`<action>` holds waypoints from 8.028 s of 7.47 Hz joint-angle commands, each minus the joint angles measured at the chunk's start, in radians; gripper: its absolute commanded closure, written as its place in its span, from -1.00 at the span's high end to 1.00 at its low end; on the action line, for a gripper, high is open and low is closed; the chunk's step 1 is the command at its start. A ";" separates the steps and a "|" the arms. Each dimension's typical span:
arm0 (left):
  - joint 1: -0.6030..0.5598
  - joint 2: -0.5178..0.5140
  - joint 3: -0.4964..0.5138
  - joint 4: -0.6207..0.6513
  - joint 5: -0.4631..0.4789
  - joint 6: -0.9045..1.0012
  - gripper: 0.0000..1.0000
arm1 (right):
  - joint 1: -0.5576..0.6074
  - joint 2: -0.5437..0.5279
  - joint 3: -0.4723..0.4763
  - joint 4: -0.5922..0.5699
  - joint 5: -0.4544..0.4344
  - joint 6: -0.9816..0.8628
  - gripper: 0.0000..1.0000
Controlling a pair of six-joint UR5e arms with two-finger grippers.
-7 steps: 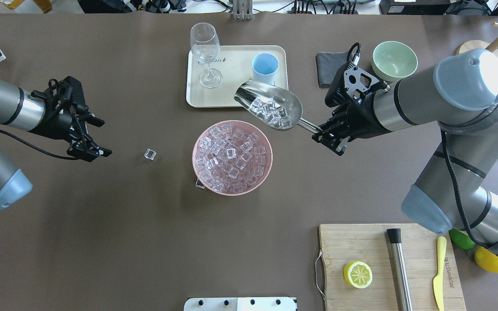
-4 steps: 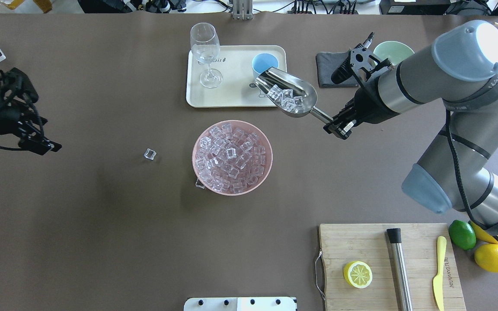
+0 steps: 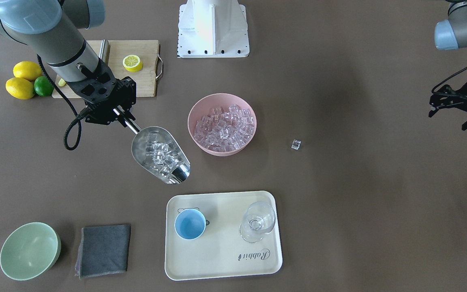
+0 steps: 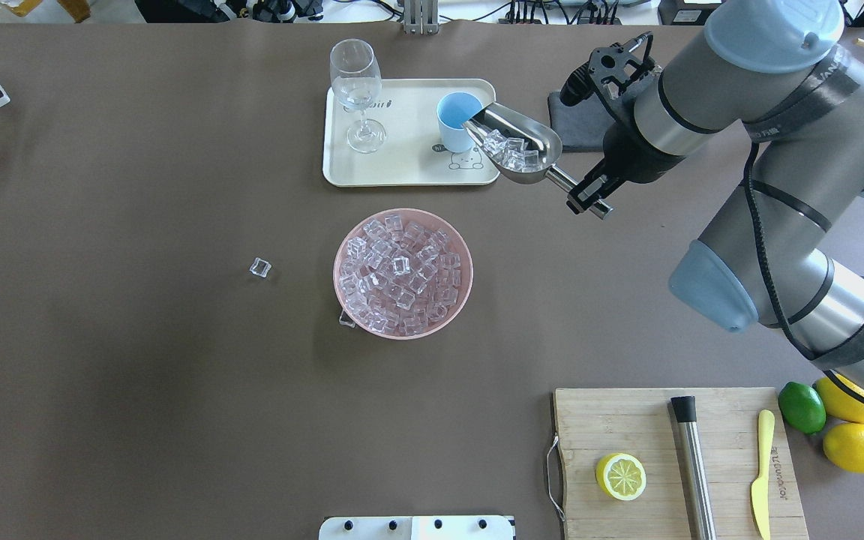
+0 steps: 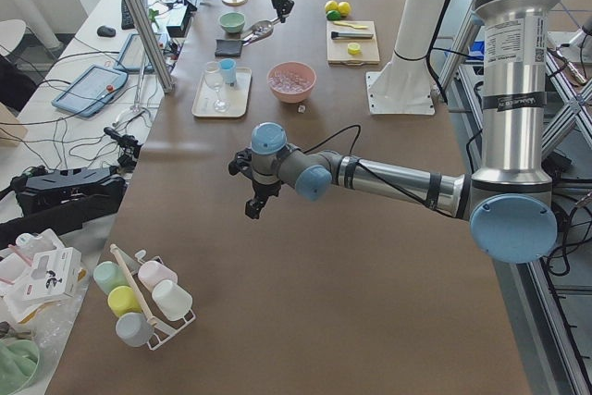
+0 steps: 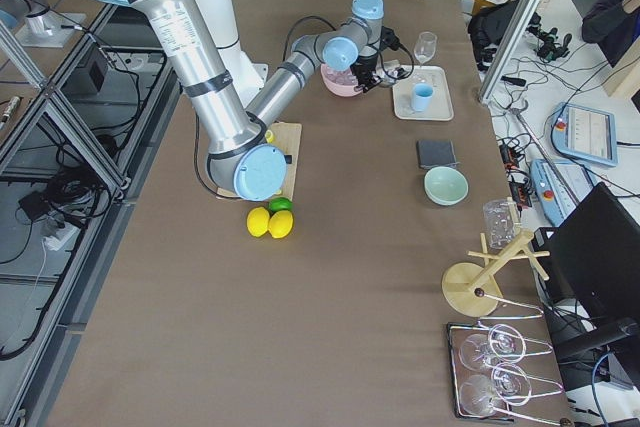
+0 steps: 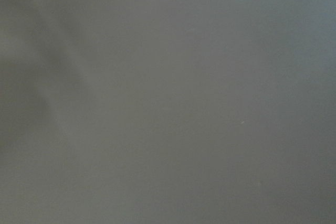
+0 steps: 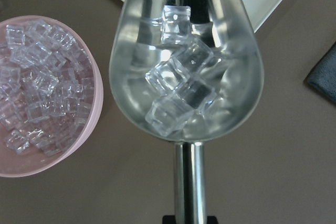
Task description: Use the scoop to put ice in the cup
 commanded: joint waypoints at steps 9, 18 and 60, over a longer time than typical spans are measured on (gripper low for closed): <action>-0.350 0.031 0.037 0.289 -0.233 -0.008 0.96 | 0.064 0.314 -0.394 -0.273 0.141 -0.100 -1.00; -0.349 0.022 0.032 0.289 -0.233 -0.008 0.96 | 0.064 0.405 -0.499 -0.398 0.192 -0.162 -1.00; -0.367 -0.019 0.193 0.337 -0.308 -0.008 0.96 | -0.374 -0.483 0.101 0.318 -0.444 0.948 -1.00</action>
